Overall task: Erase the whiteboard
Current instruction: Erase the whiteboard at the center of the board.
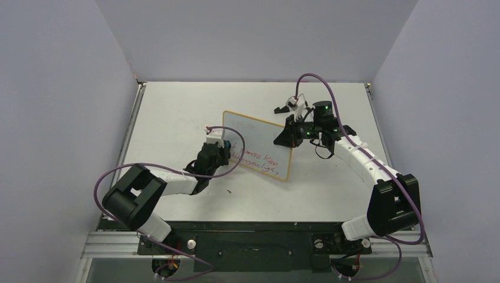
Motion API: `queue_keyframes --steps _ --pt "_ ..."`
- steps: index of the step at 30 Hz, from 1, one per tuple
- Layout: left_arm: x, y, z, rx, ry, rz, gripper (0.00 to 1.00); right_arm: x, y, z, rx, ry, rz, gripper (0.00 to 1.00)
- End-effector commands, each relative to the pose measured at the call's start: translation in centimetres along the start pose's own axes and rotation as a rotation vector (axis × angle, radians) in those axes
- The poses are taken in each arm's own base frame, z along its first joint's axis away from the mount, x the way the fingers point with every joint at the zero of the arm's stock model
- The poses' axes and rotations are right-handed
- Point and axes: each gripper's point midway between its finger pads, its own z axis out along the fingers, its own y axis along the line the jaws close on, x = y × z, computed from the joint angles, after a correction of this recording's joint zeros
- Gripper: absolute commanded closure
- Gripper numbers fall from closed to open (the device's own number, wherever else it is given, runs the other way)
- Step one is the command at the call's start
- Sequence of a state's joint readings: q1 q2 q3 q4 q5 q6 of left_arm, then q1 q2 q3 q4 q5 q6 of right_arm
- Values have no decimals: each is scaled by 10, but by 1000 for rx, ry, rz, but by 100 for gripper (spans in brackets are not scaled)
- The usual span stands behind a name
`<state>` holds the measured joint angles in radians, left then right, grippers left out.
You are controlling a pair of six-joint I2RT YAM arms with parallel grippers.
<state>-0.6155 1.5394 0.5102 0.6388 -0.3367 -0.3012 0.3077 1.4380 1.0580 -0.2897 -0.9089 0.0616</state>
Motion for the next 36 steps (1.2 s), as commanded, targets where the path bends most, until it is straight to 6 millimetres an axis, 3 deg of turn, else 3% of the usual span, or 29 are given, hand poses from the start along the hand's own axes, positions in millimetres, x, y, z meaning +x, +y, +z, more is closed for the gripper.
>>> queue_keyframes --steps 1,4,6,12,16,20,27,30,33,36 --pt "2 -48 -3 147 -12 26 100 -19 14 0 -61 -58 -76 100" --pt "15 -58 -9 155 2 34 100 -20 15 0 -64 -58 -78 100" --pt "19 -53 -9 126 7 14 100 -19 16 0 -67 -56 -79 100" --pt "-3 11 -1 -73 -15 -114 100 -21 17 0 -67 -60 -84 100" --pt "-22 26 6 -103 -25 -141 100 -20 18 0 -71 -59 -84 100" --pt "-24 9 11 -4 -22 -121 100 -20 19 0 -72 -59 -84 100" --pt "-1 -26 -5 151 6 -80 100 -20 18 0 -71 -56 -84 100" --pt "1 -6 -12 55 1 -120 100 -19 17 0 -70 -55 -82 100" --pt "5 32 -21 -97 15 -163 100 -19 17 1 -67 -53 -81 100" --pt "-13 41 -33 -125 -34 -186 100 -17 16 1 -66 -48 -86 100"
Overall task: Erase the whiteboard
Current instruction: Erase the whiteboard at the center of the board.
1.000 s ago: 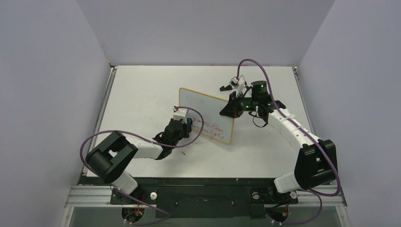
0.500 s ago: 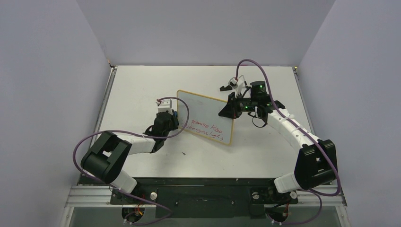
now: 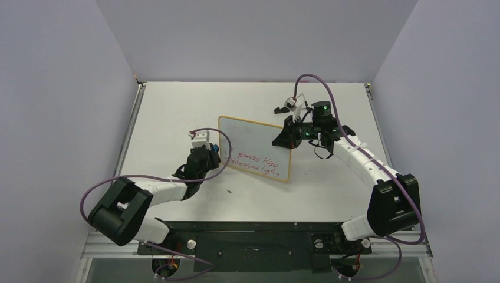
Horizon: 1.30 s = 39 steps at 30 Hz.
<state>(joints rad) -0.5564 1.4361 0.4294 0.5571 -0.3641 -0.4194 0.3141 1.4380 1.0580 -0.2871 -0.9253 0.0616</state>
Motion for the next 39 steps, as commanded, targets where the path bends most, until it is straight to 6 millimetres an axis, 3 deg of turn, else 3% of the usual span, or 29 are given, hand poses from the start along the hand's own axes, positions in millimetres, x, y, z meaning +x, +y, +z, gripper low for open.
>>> queue_keyframes --steps 1,6,11,18,26,35,39 --pt "-22 8 -18 -23 -55 -60 100 -17 11 0 -42 -45 -82 100" --pt "-36 -3 -38 70 -89 -61 100 -12 12 3 -45 -18 -94 100" --pt "-22 -20 -48 216 -59 -10 100 -8 12 6 -56 -1 -110 100" --pt "-16 -21 -49 247 -79 29 100 -3 13 11 -69 16 -95 100" --pt "-17 -16 -55 270 -91 77 100 6 -1 22 -37 44 -11 100" --pt "-5 -12 -49 292 0 86 100 10 -19 22 0 51 51 100" --pt "-12 -14 -40 280 11 96 100 14 -19 25 -6 67 56 100"
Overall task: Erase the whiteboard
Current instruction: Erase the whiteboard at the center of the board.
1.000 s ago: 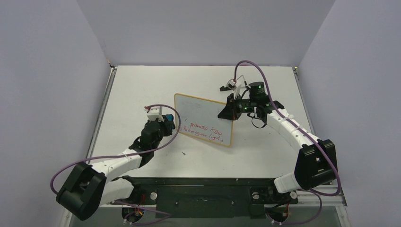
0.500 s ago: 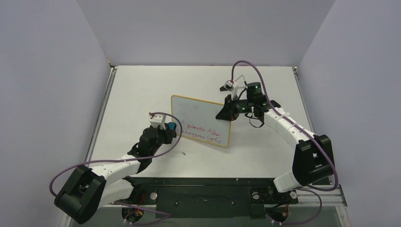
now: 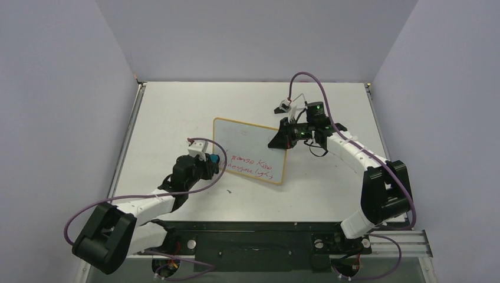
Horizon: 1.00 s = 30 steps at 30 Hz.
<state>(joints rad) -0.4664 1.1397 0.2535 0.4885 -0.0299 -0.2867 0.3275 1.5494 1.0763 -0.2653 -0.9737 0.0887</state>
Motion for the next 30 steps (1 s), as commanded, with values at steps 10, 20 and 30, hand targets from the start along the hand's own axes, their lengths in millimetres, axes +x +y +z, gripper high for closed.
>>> queue_keyframes --steps 10,20,30 --pt "-23 2 49 -22 -22 -63 100 0 -17 6 58 19 18 100" --pt "-45 21 51 -84 -106 -183 100 2 -19 8 63 26 23 100" --pt "-41 -15 67 92 -21 -140 100 4 -17 11 53 41 20 100"
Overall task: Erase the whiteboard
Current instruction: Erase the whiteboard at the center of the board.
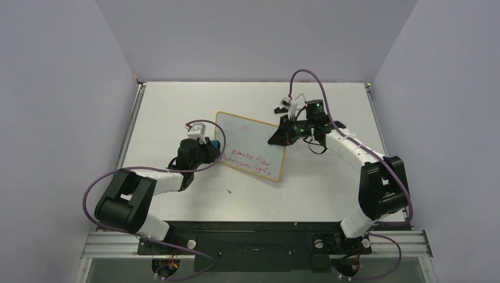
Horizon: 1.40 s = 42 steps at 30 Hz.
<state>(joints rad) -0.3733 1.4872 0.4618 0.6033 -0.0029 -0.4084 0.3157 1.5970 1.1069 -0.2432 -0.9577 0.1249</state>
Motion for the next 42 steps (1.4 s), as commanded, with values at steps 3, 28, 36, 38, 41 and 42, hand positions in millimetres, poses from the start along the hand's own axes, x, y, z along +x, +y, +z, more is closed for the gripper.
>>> queue_keyframes --steps 3,28,36,38,41,42 --pt "-7 -29 0 124 -5 17 100 13 -3 7 26 56 -16 100" --pt "5 6 -10 -68 72 -93 100 12 1 7 19 56 -27 100" --pt "16 -16 -7 49 129 -73 100 13 0 8 21 61 -29 100" --pt "23 -32 -8 95 150 -29 100 14 0 8 20 63 -29 100" --pt "30 -51 -10 141 168 9 100 14 0 9 19 66 -34 100" --pt "30 -52 -11 142 168 7 100 14 0 9 19 66 -36 100"
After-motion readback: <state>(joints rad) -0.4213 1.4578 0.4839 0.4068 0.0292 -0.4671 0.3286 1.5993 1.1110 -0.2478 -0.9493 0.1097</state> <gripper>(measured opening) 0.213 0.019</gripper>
